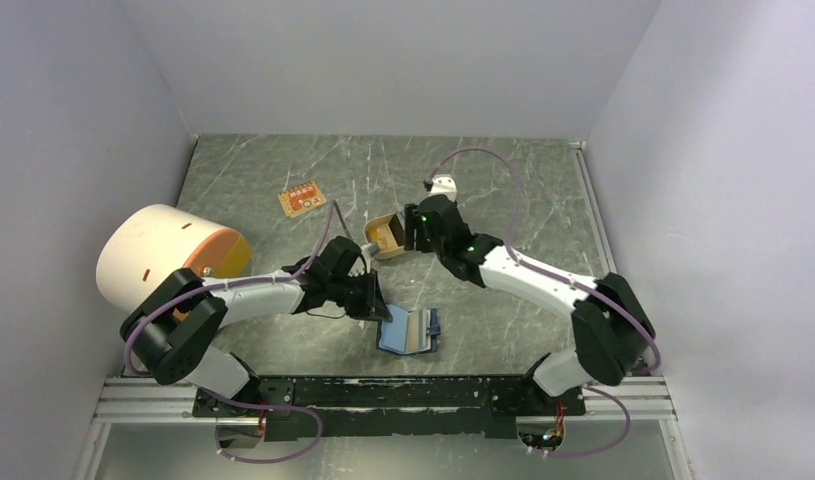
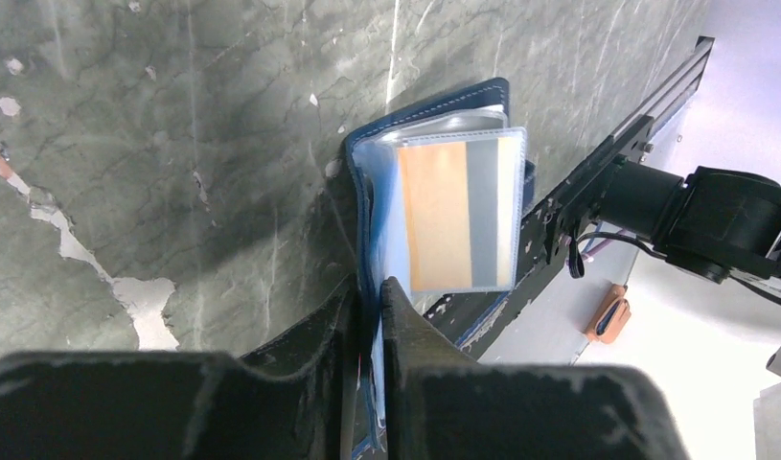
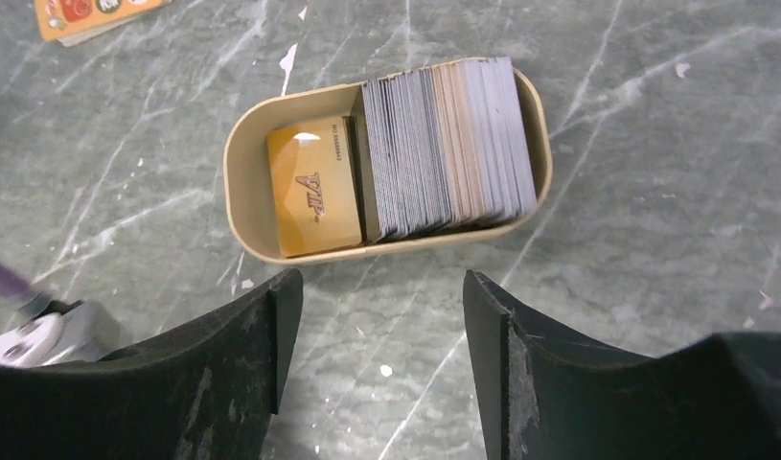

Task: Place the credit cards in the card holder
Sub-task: Pick up the credit card from the storage box.

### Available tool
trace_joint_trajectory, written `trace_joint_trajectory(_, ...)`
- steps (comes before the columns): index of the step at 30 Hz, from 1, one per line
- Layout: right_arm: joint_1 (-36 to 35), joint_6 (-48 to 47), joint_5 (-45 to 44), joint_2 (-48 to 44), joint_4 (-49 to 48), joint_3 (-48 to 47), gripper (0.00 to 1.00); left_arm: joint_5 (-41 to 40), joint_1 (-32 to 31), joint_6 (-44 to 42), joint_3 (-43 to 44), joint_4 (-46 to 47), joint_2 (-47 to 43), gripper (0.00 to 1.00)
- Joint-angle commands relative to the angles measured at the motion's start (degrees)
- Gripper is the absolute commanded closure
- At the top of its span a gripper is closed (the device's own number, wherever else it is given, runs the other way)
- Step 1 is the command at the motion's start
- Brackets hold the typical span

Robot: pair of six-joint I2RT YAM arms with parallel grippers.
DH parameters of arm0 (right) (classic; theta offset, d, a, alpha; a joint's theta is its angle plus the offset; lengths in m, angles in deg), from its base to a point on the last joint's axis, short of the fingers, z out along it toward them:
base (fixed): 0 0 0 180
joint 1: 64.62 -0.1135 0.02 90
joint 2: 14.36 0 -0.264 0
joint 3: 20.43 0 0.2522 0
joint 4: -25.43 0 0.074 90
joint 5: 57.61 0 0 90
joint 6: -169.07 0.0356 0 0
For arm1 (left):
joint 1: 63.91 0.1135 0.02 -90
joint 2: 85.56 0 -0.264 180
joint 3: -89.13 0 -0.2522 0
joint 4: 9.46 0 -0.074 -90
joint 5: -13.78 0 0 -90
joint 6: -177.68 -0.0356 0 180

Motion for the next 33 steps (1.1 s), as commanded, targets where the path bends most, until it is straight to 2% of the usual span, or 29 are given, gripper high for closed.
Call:
trace_joint_trajectory(1,0.3,-5.2,2.0,6.4,-1.3,-4.3,0.33,-0.6,0.2,0.0,-0.7,0.7,-2.4,0.85)
trace_joint_trajectory(5,0.3,-7.0,0.6,11.8,-0.3,-8.9,0.29,-0.6,0.2,0.1,-0.6,-0.4,-4.3,0.91)
trace_joint_trajectory(11,0.0,-10.4,-6.2,18.2,3.1,-14.8,0.26,-1.6,0.2,0.0,-0.2,-4.7,-7.6,0.91)
trace_joint_trajectory(15,0.0,-11.9,-6.5,22.8,5.0,-18.2,0.24,-2.2,0.2,1.1,-2.1,-6.6,-10.1,0.91)
trace_joint_trajectory(18,-0.1,-12.3,-6.9,24.7,6.0,-20.1,0.23,-2.3,0.3,1.6,-2.9,-7.4,-10.9,0.91)
trace_joint_trajectory(28,-0.9,-15.0,-16.6,29.5,8.6,-24.3,0.21,-2.9,0.5,1.7,-3.1,-8.7,-13.2,0.91)
trace_joint_trajectory(33,-0.8,-16.2,-17.3,32.6,9.0,-25.6,0.2,-3.2,0.6,1.1,-2.5,-9.6,-13.8,0.91)
